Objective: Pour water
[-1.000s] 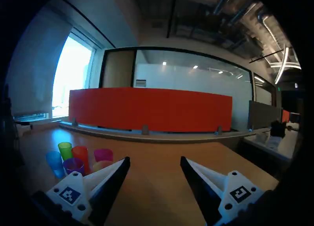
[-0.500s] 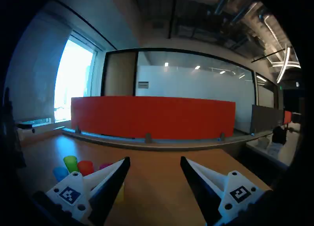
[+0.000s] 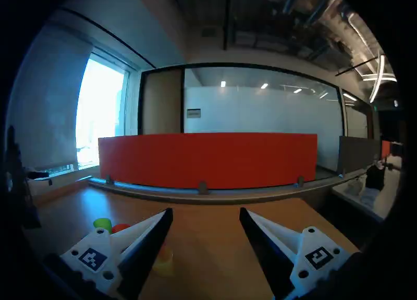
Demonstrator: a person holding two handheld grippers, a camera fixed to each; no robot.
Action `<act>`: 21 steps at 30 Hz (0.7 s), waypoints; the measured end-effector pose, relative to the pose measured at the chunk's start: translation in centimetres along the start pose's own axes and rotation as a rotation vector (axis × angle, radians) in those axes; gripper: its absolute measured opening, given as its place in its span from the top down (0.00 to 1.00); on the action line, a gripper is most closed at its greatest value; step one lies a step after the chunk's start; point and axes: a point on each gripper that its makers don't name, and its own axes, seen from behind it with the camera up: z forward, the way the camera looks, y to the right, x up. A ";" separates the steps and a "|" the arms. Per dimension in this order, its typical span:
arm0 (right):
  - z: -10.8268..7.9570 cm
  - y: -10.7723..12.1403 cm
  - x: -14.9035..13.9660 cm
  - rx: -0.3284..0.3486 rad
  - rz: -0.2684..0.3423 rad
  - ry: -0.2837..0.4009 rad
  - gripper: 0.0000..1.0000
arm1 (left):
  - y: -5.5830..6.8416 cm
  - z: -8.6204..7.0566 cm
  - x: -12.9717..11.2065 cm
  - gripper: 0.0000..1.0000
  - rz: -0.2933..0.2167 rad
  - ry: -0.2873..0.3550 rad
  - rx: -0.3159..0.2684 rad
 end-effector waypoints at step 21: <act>0.3 -5.7 1.1 0.321 -0.067 -0.023 0.01 | 3.0 0.3 0.7 0.00 0.042 -0.040 -0.223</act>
